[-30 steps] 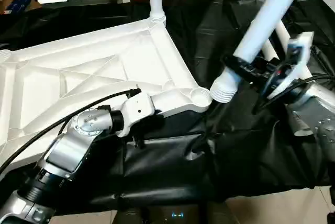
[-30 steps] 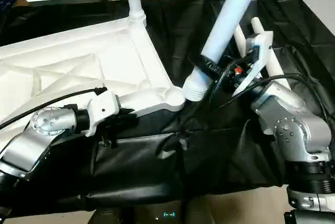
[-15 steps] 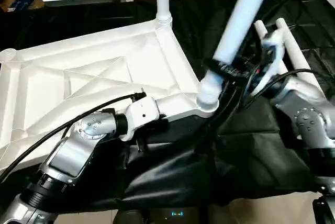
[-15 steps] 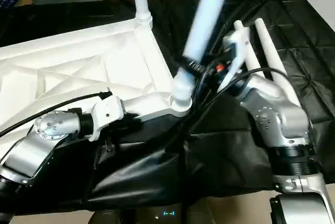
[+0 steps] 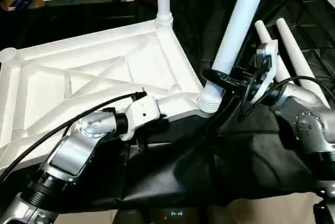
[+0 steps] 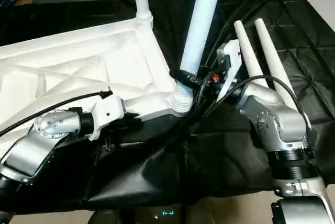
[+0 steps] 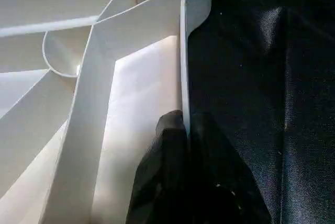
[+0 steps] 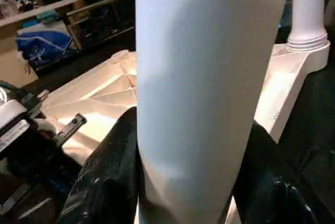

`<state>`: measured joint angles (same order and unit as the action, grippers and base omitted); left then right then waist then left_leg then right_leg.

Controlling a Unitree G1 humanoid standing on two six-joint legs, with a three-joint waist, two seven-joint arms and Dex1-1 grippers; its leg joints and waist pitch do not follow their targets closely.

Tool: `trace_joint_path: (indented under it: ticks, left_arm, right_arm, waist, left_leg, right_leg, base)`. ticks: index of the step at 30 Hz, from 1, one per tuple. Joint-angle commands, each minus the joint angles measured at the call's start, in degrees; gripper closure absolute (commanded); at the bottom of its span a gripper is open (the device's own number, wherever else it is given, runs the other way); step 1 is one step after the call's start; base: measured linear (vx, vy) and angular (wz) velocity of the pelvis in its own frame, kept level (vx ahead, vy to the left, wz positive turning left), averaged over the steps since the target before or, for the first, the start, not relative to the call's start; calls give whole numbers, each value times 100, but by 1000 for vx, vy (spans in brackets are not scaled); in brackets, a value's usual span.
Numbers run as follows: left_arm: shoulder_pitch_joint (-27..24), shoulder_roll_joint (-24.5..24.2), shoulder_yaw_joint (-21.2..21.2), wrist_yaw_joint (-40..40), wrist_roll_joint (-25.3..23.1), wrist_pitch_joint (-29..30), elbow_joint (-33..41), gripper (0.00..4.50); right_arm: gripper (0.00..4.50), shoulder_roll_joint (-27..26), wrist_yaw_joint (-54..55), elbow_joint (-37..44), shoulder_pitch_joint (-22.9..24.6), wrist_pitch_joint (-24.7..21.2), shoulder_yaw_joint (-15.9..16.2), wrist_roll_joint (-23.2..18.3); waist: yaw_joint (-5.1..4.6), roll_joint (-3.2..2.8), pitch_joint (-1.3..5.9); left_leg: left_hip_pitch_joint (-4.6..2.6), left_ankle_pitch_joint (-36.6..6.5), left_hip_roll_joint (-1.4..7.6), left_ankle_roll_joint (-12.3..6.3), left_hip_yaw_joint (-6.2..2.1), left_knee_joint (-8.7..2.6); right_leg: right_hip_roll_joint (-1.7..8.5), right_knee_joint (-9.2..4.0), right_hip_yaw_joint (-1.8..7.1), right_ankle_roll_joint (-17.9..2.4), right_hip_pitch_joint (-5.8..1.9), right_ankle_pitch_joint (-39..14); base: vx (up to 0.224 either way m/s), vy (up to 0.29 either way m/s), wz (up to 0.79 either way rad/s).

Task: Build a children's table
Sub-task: Insert table leg to table base

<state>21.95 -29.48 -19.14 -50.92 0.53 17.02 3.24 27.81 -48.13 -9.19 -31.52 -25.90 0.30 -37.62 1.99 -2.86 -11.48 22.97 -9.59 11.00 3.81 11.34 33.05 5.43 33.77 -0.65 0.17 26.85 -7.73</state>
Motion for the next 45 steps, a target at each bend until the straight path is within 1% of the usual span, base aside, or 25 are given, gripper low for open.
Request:
trace_joint_path:
  ticks: [1, 3, 5, 7, 10, 13, 17, 19, 20, 22, 23, 24, 28, 30, 31, 32, 33, 34, 35, 36, 37, 38, 40, 42, 45]
  left_arm:
    - [-263, 37, -486, -263, -67, 53, -327, 450]
    - [-253, 41, -485, -272, -74, 44, -339, 450]
    - [-248, 52, -478, -276, -82, 35, -349, 450]
    - [-249, 63, -474, -276, -85, 40, -337, 450]
    - [-241, 78, -471, -275, -91, 41, -341, 450]
    - [-246, 80, -465, -258, -108, 28, -352, 450]
    - [-264, 80, -452, -254, -121, 33, -335, 450]
    - [-270, 81, -446, -253, -122, 36, -328, 450]
    - [-279, 82, -441, -255, -126, 43, -318, 450]
    - [-283, 82, -440, -256, -127, 45, -313, 450]
    - [-293, 75, -432, -259, -129, 43, -308, 450]
    - [-296, 72, -428, -259, -131, 39, -308, 450]
    - [-289, 70, -419, -255, -138, 42, -313, 450]
    - [-287, 74, -414, -251, -139, 51, -312, 450]
    - [-287, 75, -412, -249, -141, 53, -311, 450]
    - [-288, 74, -409, -249, -142, 56, -311, 450]
    - [-287, 75, -406, -247, -145, 59, -313, 450]
    - [-286, 76, -405, -246, -146, 61, -315, 450]
    - [-285, 79, -403, -243, -149, 64, -317, 450]
    - [-287, 79, -403, -242, -151, 66, -315, 450]
    - [-289, 80, -403, -241, -154, 68, -312, 450]
    - [-286, 80, -404, -241, -159, 68, -317, 450]
    - [-278, 78, -408, -242, -165, 70, -325, 450]
    - [-261, 83, -412, -234, -163, 70, -345, 450]
    - [-251, 79, -418, -227, -173, 56, -374, 450]
  right_arm:
    - [268, -52, -10, -208, -6, 44, -32, 105]
    - [268, -86, -9, -281, -67, 57, -29, 125]
    - [268, -127, -12, -359, -145, 81, -33, 150]
    - [268, -208, -10, -497, -254, 102, -72, 169]
    - [268, -285, -28, -715, -355, 167, -89, 244]
    - [268, -292, -18, -859, -351, 329, -60, 397]
    - [268, -229, -13, -890, -260, 507, -18, 572]
    - [268, -228, -5, -886, -212, 542, -35, 606]
    - [268, -228, -6, -903, -99, 655, -63, 722]
    - [268, -228, -8, -906, -69, 685, -68, 752]
    - [268, -233, 78, -858, 80, 757, -143, 776]
    - [268, -238, 126, -842, 146, 792, -189, 778]
    - [268, -200, 234, -758, 379, 1008, -269, 864]
    - [268, -196, 264, -602, 580, 1062, -327, 841]
    - [268, -201, 271, -549, 645, 1072, -351, 824]
    - [268, -206, 279, -480, 742, 1096, -379, 816]
    - [268, -212, 295, -407, 859, 1110, -412, 804]
    - [268, -214, 307, -372, 918, 1110, -429, 793]
    - [268, -214, 335, -300, 1049, 1102, -458, 772]
    - [268, -211, 343, -277, 1097, 1095, -464, 768]
    - [268, -205, 356, -247, 1163, 1100, -466, 761]
    - [268, -186, 374, -219, 1244, 1132, -456, 792]
    - [268, -164, 402, -141, 1364, 1183, -442, 817]
    - [268, -122, 424, -10, 1475, 1226, -402, 903]
    - [268, -99, 418, 105, 1588, 1316, -336, 1032]
  waist:
    - [-49, 122, 373]
    - [-44, 124, 370]
    - [-46, 128, 377]
    - [-55, 133, 367]
    - [-60, 130, 349]
    - [-68, 149, 332]
    - [-72, 153, 340]
    - [-70, 147, 347]
    - [-72, 147, 340]
    - [-67, 143, 333]
    - [-73, 147, 333]
    - [-62, 135, 324]
    - [-63, 145, 309]
    - [-66, 149, 255]
    - [-57, 148, 254]
    - [-54, 146, 263]
    - [-40, 144, 285]
    - [-44, 152, 288]
    - [-31, 147, 294]
    - [-32, 126, 298]
    - [-35, 132, 301]
    - [-30, 111, 287]
    - [-23, 108, 265]
    - [-24, 114, 260]
    - [-34, 121, 257]
  left_leg:
    - [-130, -961, 87, -591, -14, -385]
    - [-145, -939, 93, -594, -8, -391]
    - [-137, -875, 92, -604, -10, -393]
    - [-127, -894, 92, -614, -8, -398]
    - [-138, -1058, 99, -570, -11, -414]
    - [-133, -1236, 108, -463, -25, -442]
    - [-135, -1199, 107, -454, -24, -450]
    - [-143, -1069, 113, -510, -13, -448]
    - [-139, -1072, 114, -519, -13, -451]
    - [-150, -1161, 121, -516, -7, -456]
    - [-137, -1180, 117, -502, -15, -464]
    - [-157, -1252, 128, -486, -9, -471]
    - [-149, -1381, 128, -434, -21, -499]
    - [-171, -1735, 130, -344, -34, -542]
    - [-216, -1849, 134, -283, -41, -552]
    - [-223, -1839, 133, -271, -41, -555]
    - [-247, -1715, 145, -277, -29, -551]
    - [-231, -1628, 141, -297, -26, -552]
    - [-225, -1463, 144, -340, -12, -545]
    - [-221, -1384, 146, -371, -7, -544]
    - [-212, -1337, 142, -393, -4, -539]
    - [-200, -1353, 143, -396, -9, -546]
    - [-249, -1586, 155, -341, 2, -562]
    - [-239, -1660, 154, -283, -14, -580]
    - [-222, -1643, 151, -265, -23, -591]
  right_leg:
    - [113, -400, 97, -1249, -324, -1698]
    - [108, -403, 101, -1267, -321, -1649]
    - [109, -392, 97, -1294, -338, -1560]
    - [112, -394, 96, -1304, -334, -1573]
    - [125, -426, 98, -1264, -318, -1854]
    - [140, -458, 103, -1123, -307, -2207]
    - [136, -457, 104, -1094, -311, -2137]
    - [128, -447, 105, -1154, -310, -1902]
    - [127, -449, 105, -1168, -309, -1892]
    - [135, -461, 108, -1154, -297, -1977]
    - [135, -459, 105, -1151, -312, -2016]
    - [138, -481, 111, -1112, -289, -2097]
    - [145, -502, 112, -1028, -295, -2262]
    - [159, -566, 115, -888, -271, -2815]
    - [167, -593, 126, -801, -254, -3023]
    - [167, -594, 131, -786, -259, -3011]
    - [157, -585, 139, -814, -254, -2783]
    - [146, -570, 138, -850, -269, -2617]
    - [132, -546, 141, -911, -275, -2319]
    - [126, -532, 138, -995, -285, -2121]
    - [120, -512, 133, -1067, -299, -1987]
    - [127, -514, 133, -1083, -302, -1991]
    - [133, -552, 143, -1059, -276, -2217]
    - [146, -560, 144, -998, -294, -2356]
    - [146, -557, 144, -966, -309, -2316]
  base:
    - [0, 0, 0]
    - [0, 0, 0]
    - [0, 0, 0]
    - [0, 0, 0]
    - [0, 0, 0]
    - [0, 0, 0]
    - [0, 0, 0]
    - [0, 0, 0]
    - [0, 0, 0]
    - [0, 0, 0]
    - [0, 0, 0]
    - [0, 0, 0]
    - [0, 0, 0]
    - [0, 0, 0]
    - [0, 0, 0]
    - [0, 0, 0]
    - [0, 0, 0]
    - [0, 0, 0]
    - [0, 0, 0]
    - [0, 0, 0]
    - [0, 0, 0]
    - [0, 0, 0]
    - [0, 0, 0]
    - [0, 0, 0]
    - [0, 0, 0]
